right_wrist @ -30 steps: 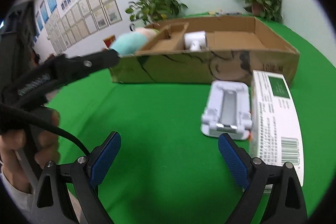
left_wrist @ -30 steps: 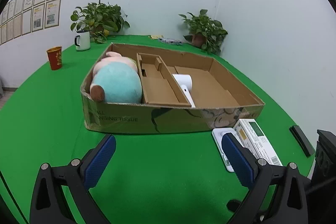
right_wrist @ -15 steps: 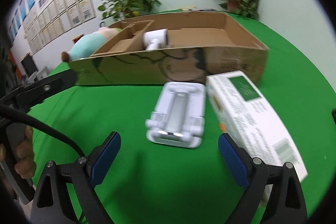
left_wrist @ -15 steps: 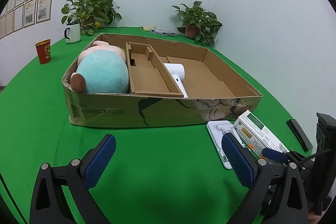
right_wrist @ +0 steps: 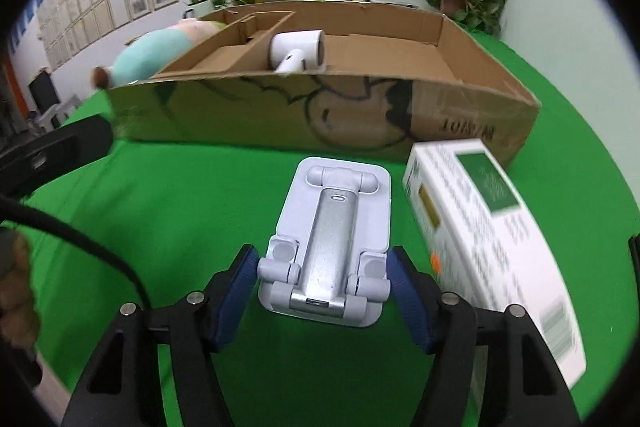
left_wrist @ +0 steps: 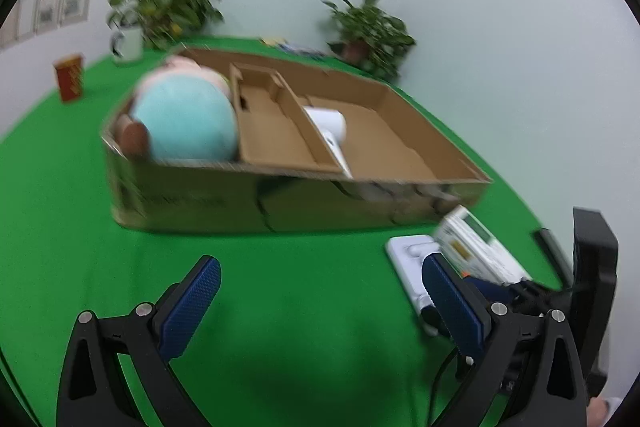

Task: Organize objects
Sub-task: 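Withdraw both tools from the box and move to the white phone stand, then close the right tool on the white phone stand while the left tool grips it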

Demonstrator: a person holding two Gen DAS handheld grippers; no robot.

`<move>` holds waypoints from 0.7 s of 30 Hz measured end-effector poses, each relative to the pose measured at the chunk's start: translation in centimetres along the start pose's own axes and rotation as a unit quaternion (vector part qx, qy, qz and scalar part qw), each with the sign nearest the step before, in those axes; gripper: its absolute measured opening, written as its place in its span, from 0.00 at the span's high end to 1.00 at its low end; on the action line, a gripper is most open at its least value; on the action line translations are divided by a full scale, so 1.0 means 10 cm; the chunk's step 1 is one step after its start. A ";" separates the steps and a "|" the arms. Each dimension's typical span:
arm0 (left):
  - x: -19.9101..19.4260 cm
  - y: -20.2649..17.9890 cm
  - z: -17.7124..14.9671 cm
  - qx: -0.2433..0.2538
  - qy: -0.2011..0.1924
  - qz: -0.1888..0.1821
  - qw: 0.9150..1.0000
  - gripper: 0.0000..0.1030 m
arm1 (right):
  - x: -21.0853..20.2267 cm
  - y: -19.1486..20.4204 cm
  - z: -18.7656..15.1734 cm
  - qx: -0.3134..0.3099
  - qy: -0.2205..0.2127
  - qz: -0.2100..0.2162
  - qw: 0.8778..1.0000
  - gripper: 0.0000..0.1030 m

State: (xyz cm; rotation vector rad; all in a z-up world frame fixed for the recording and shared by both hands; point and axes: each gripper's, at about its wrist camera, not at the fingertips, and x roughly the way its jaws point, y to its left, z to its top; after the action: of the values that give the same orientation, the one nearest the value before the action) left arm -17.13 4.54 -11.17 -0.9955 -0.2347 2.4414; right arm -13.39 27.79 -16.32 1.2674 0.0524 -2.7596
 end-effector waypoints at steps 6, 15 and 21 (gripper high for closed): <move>0.16 -0.02 -0.10 -0.026 0.051 -0.084 0.995 0.02 | -0.36 -0.05 -0.37 0.005 -0.014 0.058 0.998 0.18; 0.61 -0.18 -0.23 -0.084 0.144 -0.181 0.969 0.03 | -0.17 0.04 -0.29 -0.019 -0.013 0.063 0.998 0.10; 0.64 -0.23 -0.27 -0.095 0.147 -0.197 0.965 0.06 | -0.11 0.11 -0.32 -0.023 0.000 0.065 0.998 0.10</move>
State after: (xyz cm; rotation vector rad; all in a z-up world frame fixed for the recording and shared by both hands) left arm -18.31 9.69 -16.22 -1.2437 -0.5170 1.9126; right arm -10.14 27.02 -17.58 1.2142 0.0332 -2.6336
